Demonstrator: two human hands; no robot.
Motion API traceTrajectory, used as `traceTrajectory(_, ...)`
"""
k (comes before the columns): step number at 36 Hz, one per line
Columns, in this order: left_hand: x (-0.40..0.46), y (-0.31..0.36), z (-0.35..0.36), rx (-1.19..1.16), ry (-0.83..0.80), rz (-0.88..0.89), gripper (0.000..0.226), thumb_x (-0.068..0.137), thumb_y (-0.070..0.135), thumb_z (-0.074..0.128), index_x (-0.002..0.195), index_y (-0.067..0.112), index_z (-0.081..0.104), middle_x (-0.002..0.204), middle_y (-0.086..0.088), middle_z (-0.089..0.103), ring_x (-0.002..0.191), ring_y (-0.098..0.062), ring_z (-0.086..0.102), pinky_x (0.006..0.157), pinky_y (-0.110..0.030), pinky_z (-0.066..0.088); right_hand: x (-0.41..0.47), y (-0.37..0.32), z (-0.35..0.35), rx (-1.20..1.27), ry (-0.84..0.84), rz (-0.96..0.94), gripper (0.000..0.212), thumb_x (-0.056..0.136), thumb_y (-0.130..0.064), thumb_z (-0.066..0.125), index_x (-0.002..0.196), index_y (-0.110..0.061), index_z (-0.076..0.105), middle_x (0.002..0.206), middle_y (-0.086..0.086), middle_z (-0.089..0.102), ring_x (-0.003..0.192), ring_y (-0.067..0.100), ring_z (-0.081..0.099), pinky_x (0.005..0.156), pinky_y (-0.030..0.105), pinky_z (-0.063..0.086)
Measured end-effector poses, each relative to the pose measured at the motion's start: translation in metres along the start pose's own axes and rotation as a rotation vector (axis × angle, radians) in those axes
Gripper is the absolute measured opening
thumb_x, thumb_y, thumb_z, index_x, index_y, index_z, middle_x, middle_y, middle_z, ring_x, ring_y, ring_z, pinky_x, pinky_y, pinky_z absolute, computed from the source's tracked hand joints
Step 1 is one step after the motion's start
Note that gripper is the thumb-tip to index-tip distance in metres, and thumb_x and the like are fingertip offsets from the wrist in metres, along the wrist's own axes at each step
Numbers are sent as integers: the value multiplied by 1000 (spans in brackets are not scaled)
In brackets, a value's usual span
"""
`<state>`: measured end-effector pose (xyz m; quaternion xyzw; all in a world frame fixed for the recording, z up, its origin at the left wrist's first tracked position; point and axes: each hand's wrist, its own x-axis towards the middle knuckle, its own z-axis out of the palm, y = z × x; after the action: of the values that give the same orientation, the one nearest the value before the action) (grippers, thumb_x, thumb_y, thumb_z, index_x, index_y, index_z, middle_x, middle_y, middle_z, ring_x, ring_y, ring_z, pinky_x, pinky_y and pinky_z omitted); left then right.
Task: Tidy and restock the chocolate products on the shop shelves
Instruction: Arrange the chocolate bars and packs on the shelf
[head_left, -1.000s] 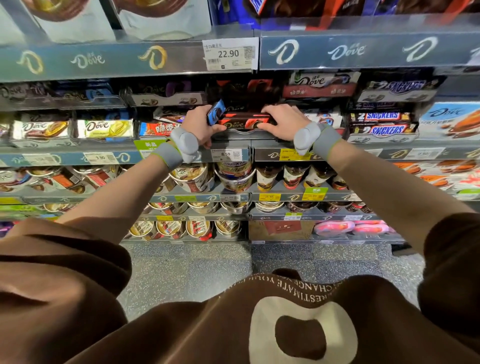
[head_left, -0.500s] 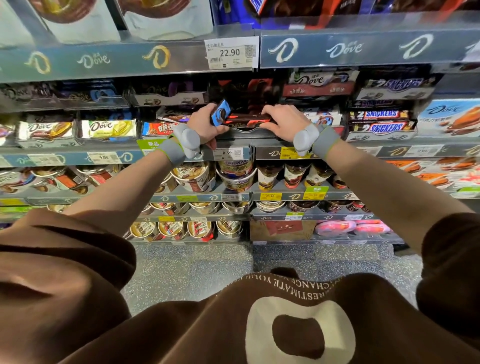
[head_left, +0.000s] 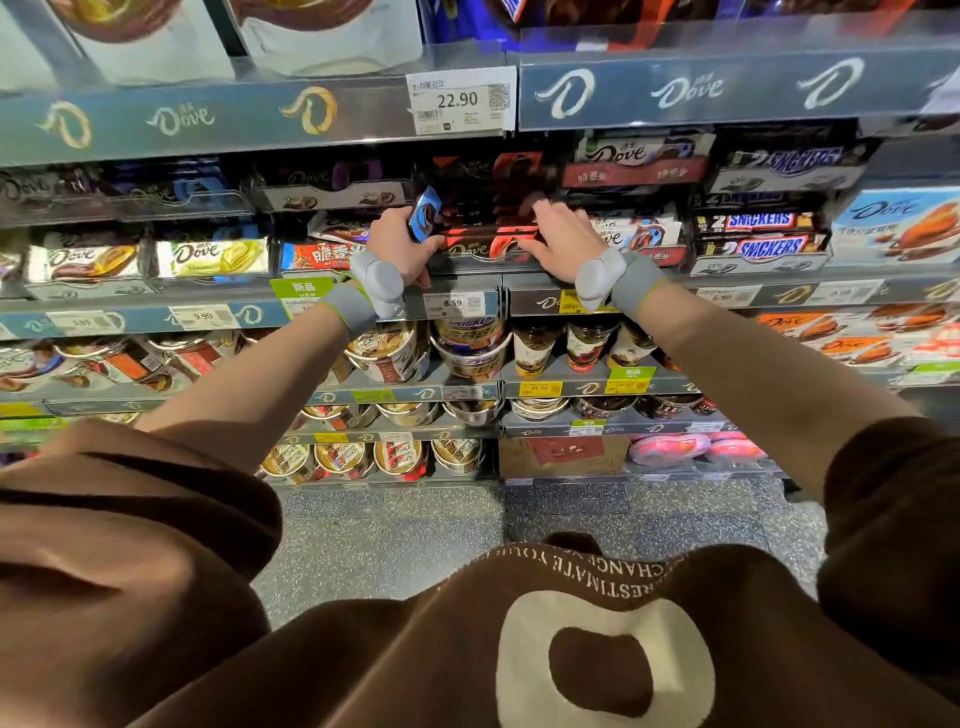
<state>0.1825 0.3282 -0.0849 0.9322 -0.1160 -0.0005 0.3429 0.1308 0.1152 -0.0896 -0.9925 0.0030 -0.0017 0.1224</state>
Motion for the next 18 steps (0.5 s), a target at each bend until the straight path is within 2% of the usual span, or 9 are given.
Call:
traceTrajectory(2,-1,-1,0,5,21,0,16,86,20,66,86,8,56,63,0,58,46,-9,55,47,-15,43,-5,3,2,61,34,11,36,98,-29,48,123,-5,42,121,21,48,109,42,47,92,46,36)
traceTrajectory(4,-2,-3,0,-5,47,-5,10,86,15,64,90,7,62,74,-4,61,60,-19,57,54,-20,43,-10,6,6,107,92,-4,33,97,-27,50,125,-10,45,121,17,48,109,39,46,90,43,37)
traceTrajectory(6,-3,-4,0,-37,64,-11,13,86,13,62,95,5,65,78,-6,63,63,-23,60,60,-25,47,-14,8,8,107,164,-24,30,96,-25,51,123,-12,48,118,15,49,109,37,46,93,40,36)
traceTrajectory(11,-6,-9,-3,-98,74,1,12,87,13,60,96,13,68,77,-7,68,50,-13,65,56,-25,54,-18,10,10,53,312,-85,25,95,-17,50,117,-6,55,109,17,52,102,34,47,93,37,32)
traceTrajectory(14,-9,-10,-5,-135,124,15,14,87,12,58,95,12,70,76,-7,69,41,-3,59,58,-25,53,-19,7,12,33,395,-125,19,93,-15,50,107,-5,59,103,16,53,98,33,49,89,38,34)
traceTrajectory(15,-11,-10,-6,-144,150,10,13,87,12,59,94,10,70,75,-6,67,44,-4,58,59,-25,52,-18,4,13,35,408,-142,18,92,-15,49,103,-4,59,101,15,54,97,32,49,87,37,35)
traceTrajectory(18,-14,-16,-12,-201,206,-32,17,88,24,63,79,10,64,72,-11,62,62,-24,59,62,-29,49,-15,-6,13,54,418,-224,16,91,-14,48,95,-3,59,97,14,55,91,32,51,84,35,35)
